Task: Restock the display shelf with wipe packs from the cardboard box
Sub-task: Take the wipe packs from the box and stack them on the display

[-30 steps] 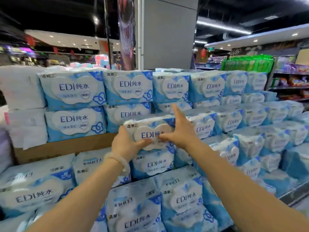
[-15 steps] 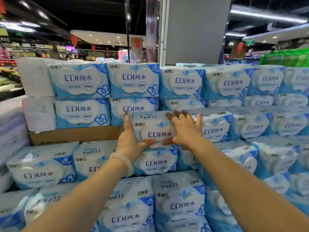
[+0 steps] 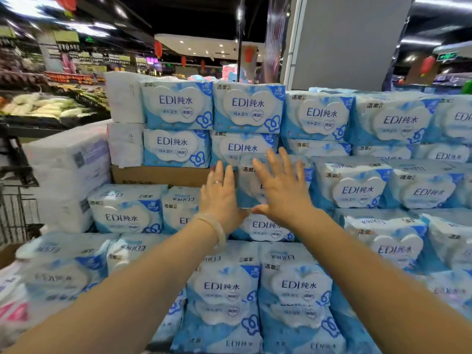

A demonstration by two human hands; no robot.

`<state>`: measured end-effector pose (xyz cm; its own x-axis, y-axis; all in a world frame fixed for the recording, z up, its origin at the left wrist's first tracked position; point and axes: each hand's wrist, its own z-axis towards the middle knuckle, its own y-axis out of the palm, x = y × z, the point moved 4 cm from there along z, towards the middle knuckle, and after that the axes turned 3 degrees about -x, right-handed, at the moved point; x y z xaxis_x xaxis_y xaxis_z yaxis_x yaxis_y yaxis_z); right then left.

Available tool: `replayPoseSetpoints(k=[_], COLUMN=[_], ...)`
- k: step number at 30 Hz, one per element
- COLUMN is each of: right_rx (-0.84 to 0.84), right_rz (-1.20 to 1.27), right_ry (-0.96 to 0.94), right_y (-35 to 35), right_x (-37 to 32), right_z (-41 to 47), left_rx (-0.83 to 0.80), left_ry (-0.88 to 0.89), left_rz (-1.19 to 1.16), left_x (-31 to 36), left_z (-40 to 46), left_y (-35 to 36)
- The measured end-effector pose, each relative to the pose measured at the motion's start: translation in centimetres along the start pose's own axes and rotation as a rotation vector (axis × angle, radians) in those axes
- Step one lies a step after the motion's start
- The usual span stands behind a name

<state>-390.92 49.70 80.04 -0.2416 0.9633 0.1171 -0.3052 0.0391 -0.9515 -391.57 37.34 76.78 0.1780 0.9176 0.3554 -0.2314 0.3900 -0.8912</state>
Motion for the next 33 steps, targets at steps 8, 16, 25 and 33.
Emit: replayPoseSetpoints(k=[8,16,25,33], right_rx=[-0.185,-0.253,-0.400,-0.472], right_rz=[-0.016,0.096,0.136,0.172], right_ry=[-0.298,-0.587,-0.746,-0.761], right_y=[3.4,5.2,9.5,15.6], right_x=[-19.1,-44.7,-63.5,-74.8], right_z=[-1.5,-2.8,-2.6,6.1], left_rx=[-0.164,-0.274,-0.373,-0.430], left_ry=[-0.150,-0.490,-0.715,-0.772], left_rz=[0.361,0.456,0.401,0.373], left_x=[-15.6,-37.0,-54.2,-66.6], left_z=[-9.1,-23.2,-31.9,-28.0], left_y=[-4.2,-13.2,-15.8,-14.3])
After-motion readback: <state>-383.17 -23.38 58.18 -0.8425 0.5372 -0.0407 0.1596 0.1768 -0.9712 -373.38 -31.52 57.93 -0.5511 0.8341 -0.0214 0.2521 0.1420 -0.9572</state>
